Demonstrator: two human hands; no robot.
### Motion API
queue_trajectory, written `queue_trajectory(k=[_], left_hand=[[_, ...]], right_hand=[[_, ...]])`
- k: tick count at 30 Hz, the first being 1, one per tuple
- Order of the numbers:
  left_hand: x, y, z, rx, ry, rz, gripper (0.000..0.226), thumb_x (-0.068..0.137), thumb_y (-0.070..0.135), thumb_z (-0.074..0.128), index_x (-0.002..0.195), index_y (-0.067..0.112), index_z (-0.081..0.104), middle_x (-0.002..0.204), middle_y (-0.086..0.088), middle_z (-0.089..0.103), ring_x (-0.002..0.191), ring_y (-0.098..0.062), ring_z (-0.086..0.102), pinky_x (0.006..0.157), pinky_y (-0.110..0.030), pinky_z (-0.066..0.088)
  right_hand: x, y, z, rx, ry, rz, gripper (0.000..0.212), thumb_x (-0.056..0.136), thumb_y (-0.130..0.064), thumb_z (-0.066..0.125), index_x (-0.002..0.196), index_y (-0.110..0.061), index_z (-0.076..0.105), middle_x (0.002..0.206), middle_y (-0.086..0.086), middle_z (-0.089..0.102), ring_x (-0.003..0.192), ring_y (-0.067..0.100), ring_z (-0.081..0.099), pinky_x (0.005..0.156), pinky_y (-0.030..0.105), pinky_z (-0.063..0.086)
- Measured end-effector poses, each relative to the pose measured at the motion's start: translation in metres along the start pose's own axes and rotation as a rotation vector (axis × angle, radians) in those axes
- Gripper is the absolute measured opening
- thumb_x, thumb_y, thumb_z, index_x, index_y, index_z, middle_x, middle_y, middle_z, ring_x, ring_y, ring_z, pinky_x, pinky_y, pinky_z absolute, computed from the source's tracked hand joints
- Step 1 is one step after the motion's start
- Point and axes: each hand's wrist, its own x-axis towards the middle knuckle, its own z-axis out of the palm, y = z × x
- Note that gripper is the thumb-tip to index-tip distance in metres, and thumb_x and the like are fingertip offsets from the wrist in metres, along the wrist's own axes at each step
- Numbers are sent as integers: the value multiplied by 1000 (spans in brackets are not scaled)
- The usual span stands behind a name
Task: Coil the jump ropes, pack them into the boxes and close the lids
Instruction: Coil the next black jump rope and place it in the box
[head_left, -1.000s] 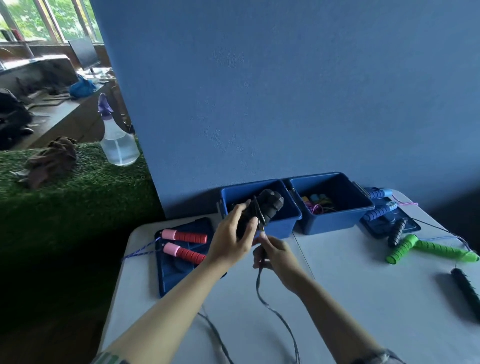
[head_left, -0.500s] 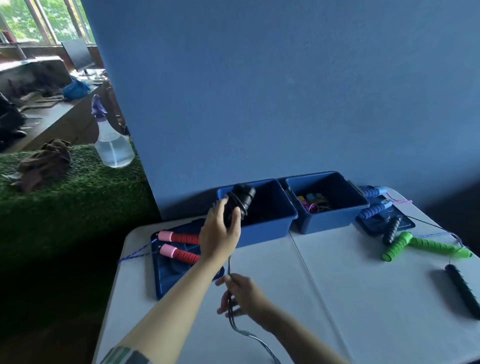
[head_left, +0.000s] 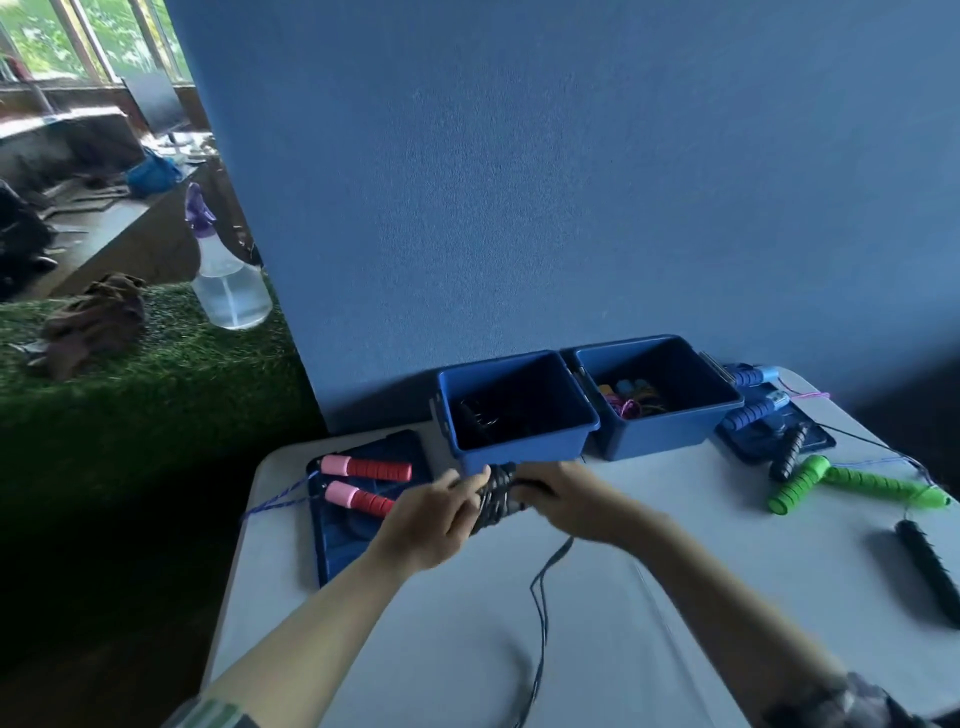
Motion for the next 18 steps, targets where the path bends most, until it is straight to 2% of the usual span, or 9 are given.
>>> queue_trajectory(k=[4, 7, 9, 11, 14, 16, 18], left_hand=[[-5, 7, 0, -62, -25, 141, 59, 93, 53, 27, 141, 24, 46, 106, -4, 63, 85, -26, 65, 71, -33, 51], [-9, 20, -6, -99, -5, 255, 57, 92, 54, 42, 136, 19, 48, 103, -3, 65, 81, -24, 65, 66, -27, 48], [-12, 32, -14, -174, 4, 249, 56, 90, 53, 47, 133, 18, 44, 102, 0, 67, 80, -21, 64, 63, -24, 44], [-13, 42, -21, -280, 17, 224, 54, 90, 49, 50, 136, 23, 39, 103, 6, 66, 82, -13, 61, 66, -21, 42], [-12, 47, -27, -381, 46, 221, 48, 91, 39, 52, 137, 31, 38, 106, 11, 65, 87, -8, 63, 76, -27, 50], [-10, 47, -26, -403, 56, 233, 44, 92, 37, 50, 135, 37, 38, 114, 9, 65, 97, -10, 64, 84, -33, 51], [-8, 47, -25, -436, 81, 227, 39, 92, 34, 48, 131, 37, 42, 116, 7, 65, 101, -9, 63, 86, -34, 50]], right_hand=[[7, 32, -15, 14, 11, -4, 9, 88, -20, 63, 93, -16, 69, 86, -5, 65, 79, 4, 58, 76, 19, 43], [7, 43, -20, 141, 44, 19, 8, 80, -20, 73, 88, -18, 74, 79, -15, 66, 77, -4, 59, 74, 9, 41], [7, 45, -21, 268, 42, 30, 10, 77, -17, 75, 86, -15, 76, 75, -19, 68, 74, -6, 62, 74, 7, 42], [6, 50, -22, 476, 37, 54, 16, 75, -12, 74, 89, -5, 75, 78, -11, 72, 76, 2, 66, 76, 12, 48], [2, 54, -18, 884, 6, 177, 28, 76, -7, 68, 98, 11, 69, 90, 17, 72, 83, 21, 68, 77, 26, 55], [-1, 54, -13, 1025, -21, 277, 25, 82, -2, 62, 102, 13, 65, 89, 16, 72, 81, 21, 69, 71, 26, 55], [-1, 54, -8, 1071, -24, 298, 21, 86, -3, 59, 101, 11, 65, 87, 12, 72, 79, 20, 67, 67, 26, 54]])
